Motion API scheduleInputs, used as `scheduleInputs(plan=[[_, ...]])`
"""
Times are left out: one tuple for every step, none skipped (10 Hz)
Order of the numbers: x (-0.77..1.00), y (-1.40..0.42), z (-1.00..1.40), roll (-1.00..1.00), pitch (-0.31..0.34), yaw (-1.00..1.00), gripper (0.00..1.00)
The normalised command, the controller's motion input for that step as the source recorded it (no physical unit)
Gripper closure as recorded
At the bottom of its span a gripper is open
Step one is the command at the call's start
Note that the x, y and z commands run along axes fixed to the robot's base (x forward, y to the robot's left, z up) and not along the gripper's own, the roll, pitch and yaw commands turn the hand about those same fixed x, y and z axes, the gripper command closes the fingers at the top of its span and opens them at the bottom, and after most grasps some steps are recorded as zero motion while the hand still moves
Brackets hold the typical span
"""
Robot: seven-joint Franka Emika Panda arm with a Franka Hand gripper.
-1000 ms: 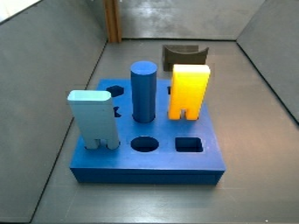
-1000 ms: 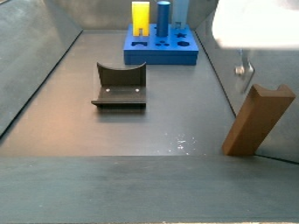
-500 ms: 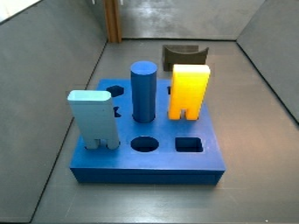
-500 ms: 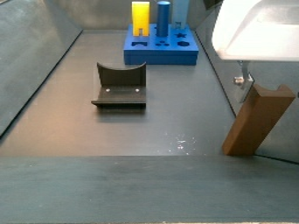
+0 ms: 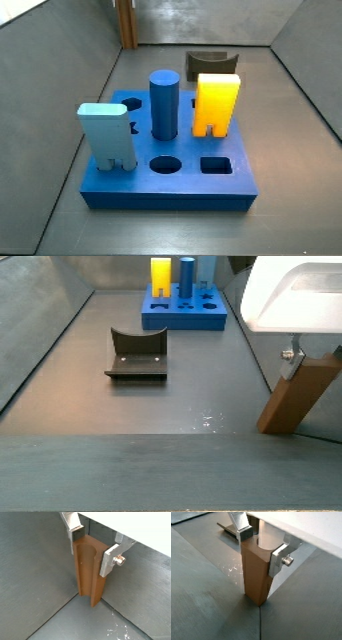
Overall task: Pick up the arch object. Move up. Rotate the arch object. Move to above the board. Insert the arch object.
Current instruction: Pick up the arch object.
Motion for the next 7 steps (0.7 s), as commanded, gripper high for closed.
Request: scheduleInputs(plan=[[0.0,0.0,0.0,0.0,0.0,0.0,1.0],[0.0,0.0,0.0,0.0,0.0,0.0,1.0],[0.0,0.0,0.0,0.0,0.0,0.0,1.0],[0.0,0.0,0.0,0.0,0.0,0.0,1.0],[0.0,0.0,0.0,0.0,0.0,0.0,1.0],[0.0,0.0,0.0,0.0,0.0,0.0,1.0],[0.0,0.0,0.0,0.0,0.0,0.0,1.0]])
